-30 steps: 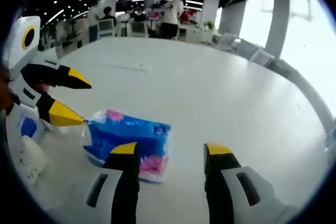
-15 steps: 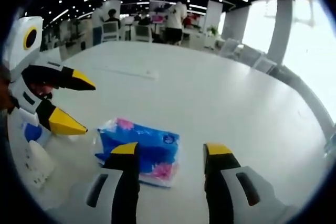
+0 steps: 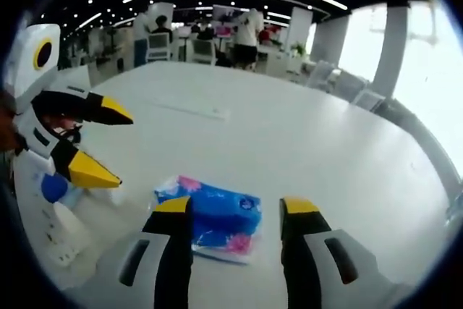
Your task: Arrange the tabletop items into an orderly group along one side of the table until the central work area is clear of visible clutter.
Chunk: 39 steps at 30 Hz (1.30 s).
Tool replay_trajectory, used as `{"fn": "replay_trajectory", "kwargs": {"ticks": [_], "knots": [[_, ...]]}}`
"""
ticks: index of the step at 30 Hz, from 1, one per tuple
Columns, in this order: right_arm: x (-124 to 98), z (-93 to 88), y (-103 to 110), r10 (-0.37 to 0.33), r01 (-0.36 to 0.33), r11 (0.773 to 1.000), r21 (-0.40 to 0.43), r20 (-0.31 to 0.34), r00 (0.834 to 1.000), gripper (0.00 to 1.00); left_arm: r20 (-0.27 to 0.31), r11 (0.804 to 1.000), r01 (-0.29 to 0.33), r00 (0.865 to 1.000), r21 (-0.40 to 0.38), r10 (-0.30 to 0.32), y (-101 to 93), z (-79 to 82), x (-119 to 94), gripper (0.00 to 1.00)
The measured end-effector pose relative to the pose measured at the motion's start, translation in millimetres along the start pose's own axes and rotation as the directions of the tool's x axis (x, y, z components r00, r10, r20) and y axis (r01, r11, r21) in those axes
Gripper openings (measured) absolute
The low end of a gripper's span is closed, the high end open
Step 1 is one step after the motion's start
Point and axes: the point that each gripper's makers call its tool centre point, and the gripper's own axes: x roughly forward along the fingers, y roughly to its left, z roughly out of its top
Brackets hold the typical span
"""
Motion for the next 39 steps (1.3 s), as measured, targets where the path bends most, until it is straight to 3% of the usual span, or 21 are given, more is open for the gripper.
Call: {"fn": "replay_trajectory", "kwargs": {"ticks": [10, 27, 39], "knots": [[-4, 12.7, 24, 0.029, -0.028, 0.999, -0.023, 0.019, 0.999, 0.48, 0.008, 0.999, -0.036, 0.999, -0.016, 0.036, 10.9, -8.0, -24, 0.52], [-13, 19.4, 69, 0.097, -0.095, 0.993, -0.072, 0.025, 0.995, 0.48, 0.033, 0.997, -0.057, 0.998, -0.052, 0.059, 19.5, -26.0, -67, 0.61], [-24, 27.0, 107, 0.218, -0.212, 0.972, -0.100, 0.055, 0.974, 0.51, 0.072, 0.996, -0.065, 0.995, -0.058, 0.069, 28.1, -34.4, -107, 0.63]]}}
